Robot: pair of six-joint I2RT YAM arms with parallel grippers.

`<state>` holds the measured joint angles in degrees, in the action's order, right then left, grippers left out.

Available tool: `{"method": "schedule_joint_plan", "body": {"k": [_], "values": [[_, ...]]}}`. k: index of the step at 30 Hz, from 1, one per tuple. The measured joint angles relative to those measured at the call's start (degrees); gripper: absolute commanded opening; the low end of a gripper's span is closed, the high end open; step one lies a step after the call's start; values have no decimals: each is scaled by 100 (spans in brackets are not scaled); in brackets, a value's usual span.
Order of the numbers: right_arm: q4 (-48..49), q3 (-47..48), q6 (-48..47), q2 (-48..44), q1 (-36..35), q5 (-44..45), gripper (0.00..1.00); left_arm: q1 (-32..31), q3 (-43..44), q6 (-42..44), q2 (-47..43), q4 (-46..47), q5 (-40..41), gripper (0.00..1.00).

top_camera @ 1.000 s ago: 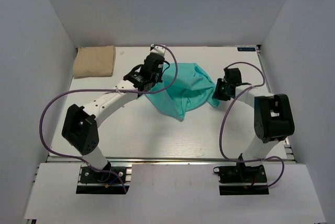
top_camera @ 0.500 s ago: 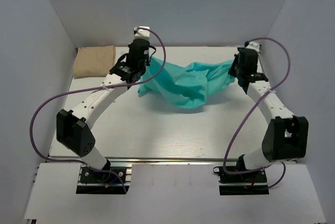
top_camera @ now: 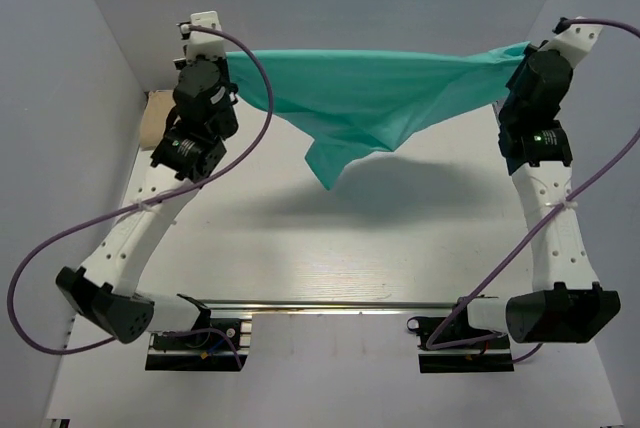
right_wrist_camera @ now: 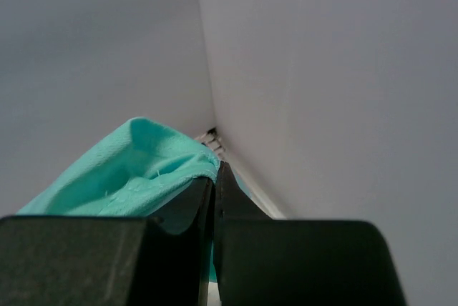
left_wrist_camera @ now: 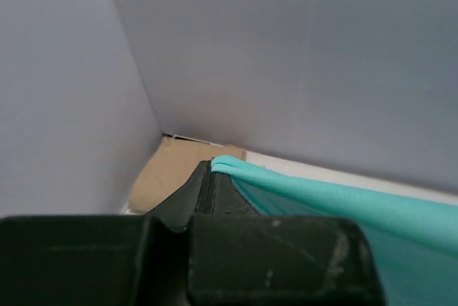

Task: Fold and stack the t-shirts
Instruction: Flatten out the tshirt

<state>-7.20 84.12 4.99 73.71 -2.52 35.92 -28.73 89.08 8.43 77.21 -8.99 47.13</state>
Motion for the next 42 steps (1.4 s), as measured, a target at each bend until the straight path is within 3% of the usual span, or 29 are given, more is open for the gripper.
{"method": "schedule_joint_plan", "body": {"k": [7,21,28,34,36,37,38,39,42], "values": [[269,640,-881,-459,63,271,0,24,-68,426,-671,297,264,0],[483,1209,-1338,-1403,70,-315,0,11,-33,225,-1751,-269,-621,0],[627,496,-975,-1139,114,-946,0,24,-409,-254,-1145,-243,-802,0],[833,-785,-380,345,138,-2347,0,289,-1058,-1172,822,-492,-1115,0],[787,-863,-260,1272,138,-2710,3,417,-1054,-1453,1742,-710,-1298,27],[693,-837,-208,1808,138,-2872,13,498,-1016,-1606,2245,-894,-1421,42],[588,-778,-155,2295,138,-2990,39,570,-931,-1694,2649,-1099,-1510,76],[389,-660,-90,2734,138,-3069,52,649,-721,-1797,3086,-1379,-1593,87],[-343,37,-61,3943,138,-3198,80,833,31,-2079,4076,-1912,-1864,100]]}}
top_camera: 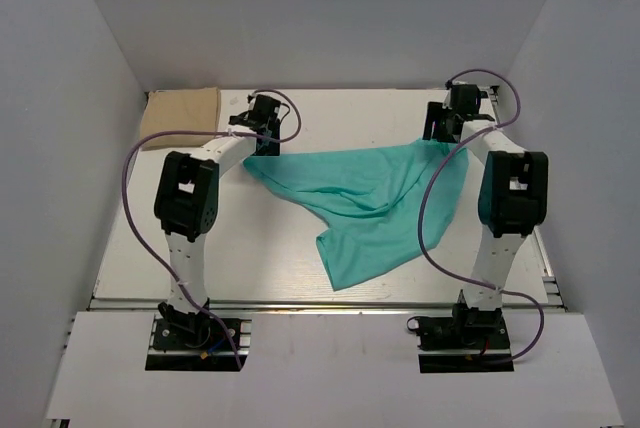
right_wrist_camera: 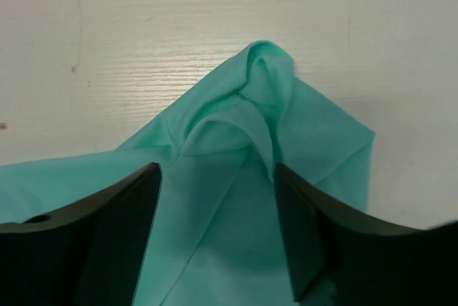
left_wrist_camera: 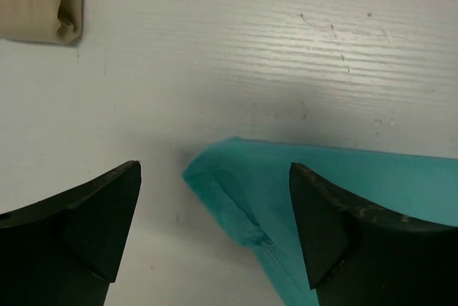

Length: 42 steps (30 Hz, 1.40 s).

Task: Fold and stack the t-shirts
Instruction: Flatten out the tshirt

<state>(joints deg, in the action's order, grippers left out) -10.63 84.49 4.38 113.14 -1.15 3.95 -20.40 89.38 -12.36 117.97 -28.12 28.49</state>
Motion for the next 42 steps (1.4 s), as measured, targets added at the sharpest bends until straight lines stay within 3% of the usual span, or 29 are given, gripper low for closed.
{"method": "schedule_joint_plan", "body": {"k": [2,7,12,17,20,25,31,37,41,42], "values": [[-199,260,15,321,0,-48,90,98,234,-55,164,-111,-129,100],[-291,297,144,22,0,-188,90,122,323,55,-90,-129,-595,100],[-146,-155,448,-793,0,-234,90,-114,245,586,-378,46,-1919,100],[-101,-1368,1060,-1858,2,20,90,-726,136,1115,-446,205,-3226,100],[-181,-2079,1482,-2380,2,76,90,-1246,114,1410,-446,227,-3654,92],[-234,-2892,1784,-2933,7,-138,90,-2098,114,1790,-444,247,-4234,89],[-304,-3412,1794,-3563,7,-205,90,-2590,116,2009,-234,282,-4277,89],[-297,-3480,1779,-3891,4,-229,90,-2776,125,2271,249,319,-3515,87],[-284,-3512,1773,-4037,7,-245,90,-2809,122,2374,435,352,-2970,73],[-286,-3552,1770,-4085,7,-243,90,-2809,122,2396,448,382,-2868,60]]}}
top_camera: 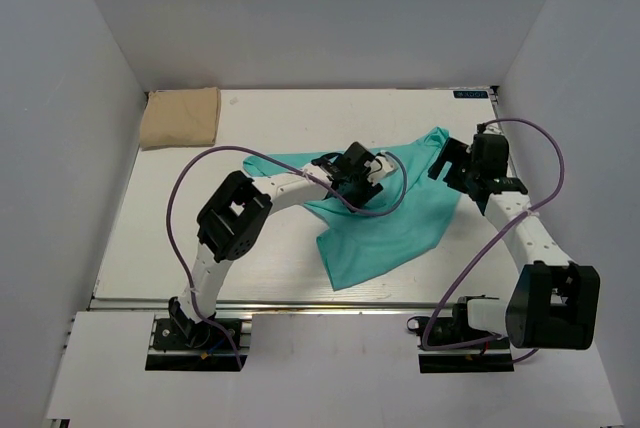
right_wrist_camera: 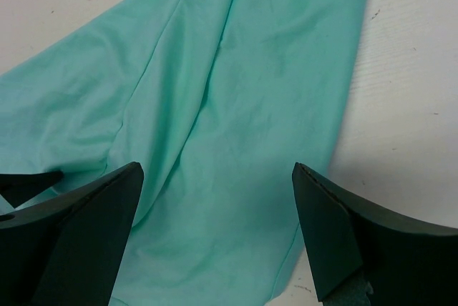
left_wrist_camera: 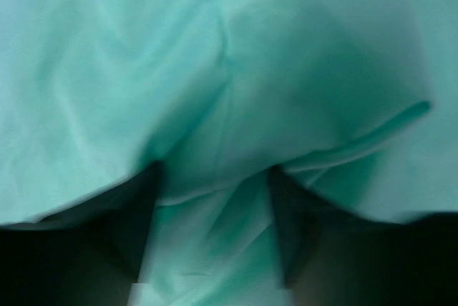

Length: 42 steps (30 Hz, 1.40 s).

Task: Fold and stack the t-shirts
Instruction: Flatten out the tshirt

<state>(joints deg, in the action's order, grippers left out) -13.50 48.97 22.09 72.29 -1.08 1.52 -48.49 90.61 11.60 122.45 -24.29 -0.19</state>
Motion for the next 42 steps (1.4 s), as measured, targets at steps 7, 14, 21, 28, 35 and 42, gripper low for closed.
{"method": "schedule_joint_plan", "body": {"k": [7,14,21,28,35,42], "values": [[-7,-348,-2,-286,0,-24,90,4,2,-2,2,258,369,0],[-48,-599,-4,-354,0,-39,90,4,4,-192,-24,514,509,0],[-166,-874,17,-413,0,-44,84,142,251,-345,-291,682,1161,0],[-149,-903,111,297,-2,-175,75,420,1141,-201,-332,782,1602,0],[90,-898,304,1082,-13,-321,55,868,1891,-129,-181,721,1720,0],[181,-350,387,1799,-35,-367,0,1405,2516,-131,236,848,1803,0]]}}
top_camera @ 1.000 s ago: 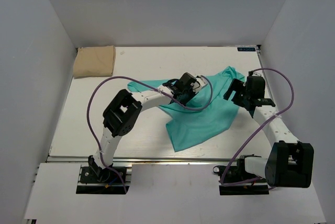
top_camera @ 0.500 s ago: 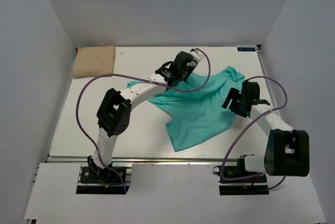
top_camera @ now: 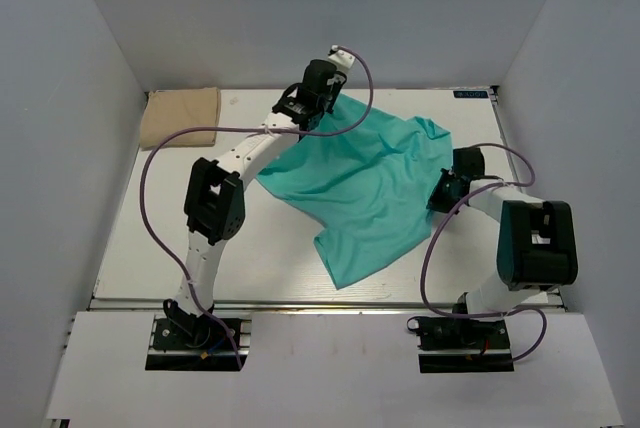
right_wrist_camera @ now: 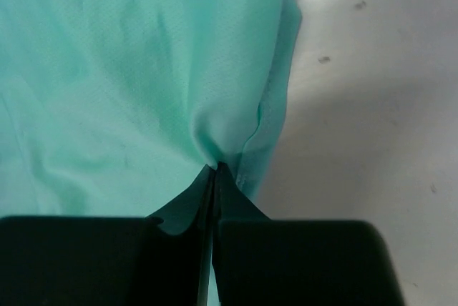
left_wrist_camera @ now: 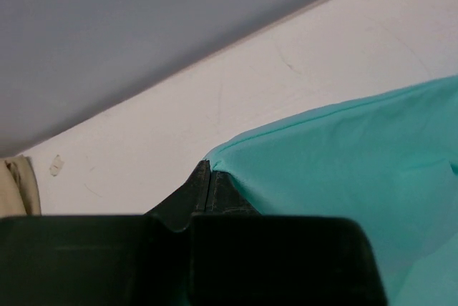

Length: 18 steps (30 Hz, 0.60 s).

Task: Fold and stack the t-shirts
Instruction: Flatten out the tshirt

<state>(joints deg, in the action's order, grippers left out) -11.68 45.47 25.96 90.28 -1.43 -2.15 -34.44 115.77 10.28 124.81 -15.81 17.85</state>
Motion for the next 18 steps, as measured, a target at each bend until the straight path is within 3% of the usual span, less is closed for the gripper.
{"method": "schedule_joint_plan", "body": {"k": [11,12,13,15,18], "values": [[-2,1145,-778,404,-87,-203,0,704,422,605,1237,1722,540,0],[-7,1344,-859,404,-85,-98,0,769,481,616,1373,1845,579,3],[-11,1552,-933,404,-83,33,0,839,505,621,1475,1939,640,14],[-81,1978,-1049,433,-66,232,0,997,509,616,1655,2135,743,26],[-282,2861,-1193,728,-13,448,0,1226,623,584,1937,2380,890,29]]}}
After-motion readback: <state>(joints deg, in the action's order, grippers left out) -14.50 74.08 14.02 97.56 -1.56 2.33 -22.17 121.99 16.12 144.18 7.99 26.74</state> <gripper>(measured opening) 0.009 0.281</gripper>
